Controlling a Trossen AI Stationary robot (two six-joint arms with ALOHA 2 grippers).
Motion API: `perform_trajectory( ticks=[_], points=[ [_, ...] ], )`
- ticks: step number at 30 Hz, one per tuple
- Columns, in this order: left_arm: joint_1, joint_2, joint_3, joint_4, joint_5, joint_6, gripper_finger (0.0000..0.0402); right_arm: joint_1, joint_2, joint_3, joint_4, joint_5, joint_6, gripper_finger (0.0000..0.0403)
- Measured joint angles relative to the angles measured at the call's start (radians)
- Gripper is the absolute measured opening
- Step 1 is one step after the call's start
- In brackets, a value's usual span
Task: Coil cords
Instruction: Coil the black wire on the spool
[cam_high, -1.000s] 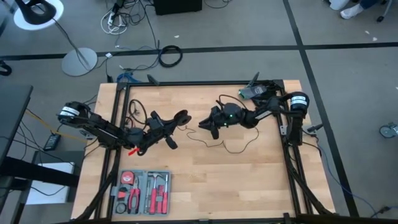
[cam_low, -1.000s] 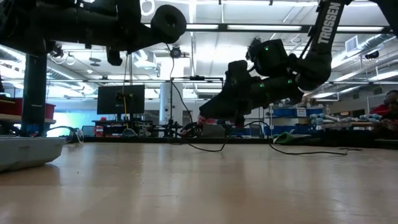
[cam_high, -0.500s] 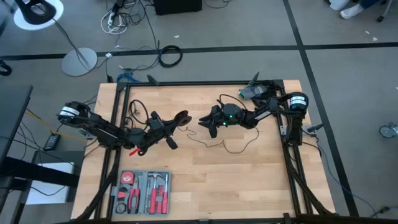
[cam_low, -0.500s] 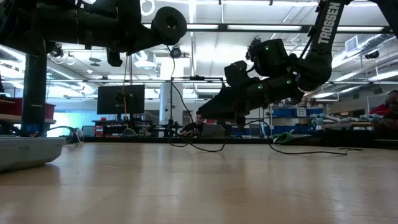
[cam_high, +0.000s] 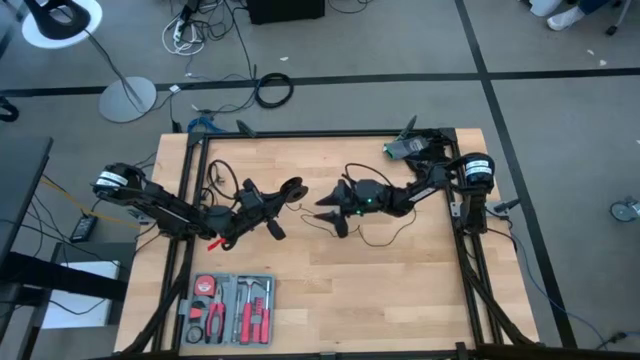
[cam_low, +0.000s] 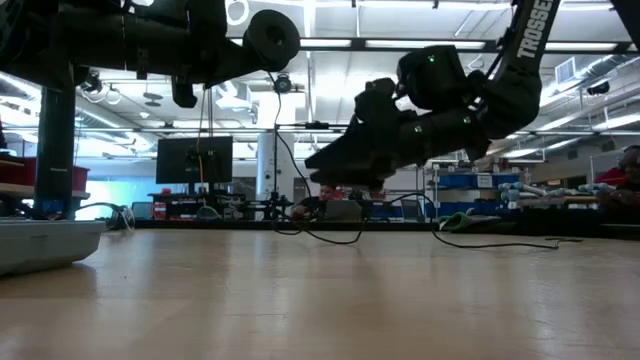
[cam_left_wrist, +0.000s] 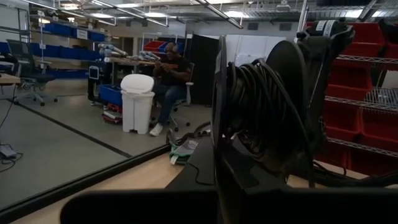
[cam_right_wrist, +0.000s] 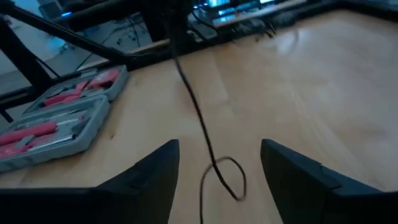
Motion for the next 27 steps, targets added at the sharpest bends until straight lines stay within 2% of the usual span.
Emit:
perform_trajectory(
  ticks=[16,27],
  points=[
    [0.005,0.000,0.000,0.035,0.024,-0.006,0.0000,0.017,0.001,0.058,-0.057,0.018,-0.029,0.0090],
    [0.031,0.000,0.000,0.071,0.089,-0.025,0.0000,0.021,0.001,0.058,-0.054,0.022,-0.040,0.0076]
  ],
)
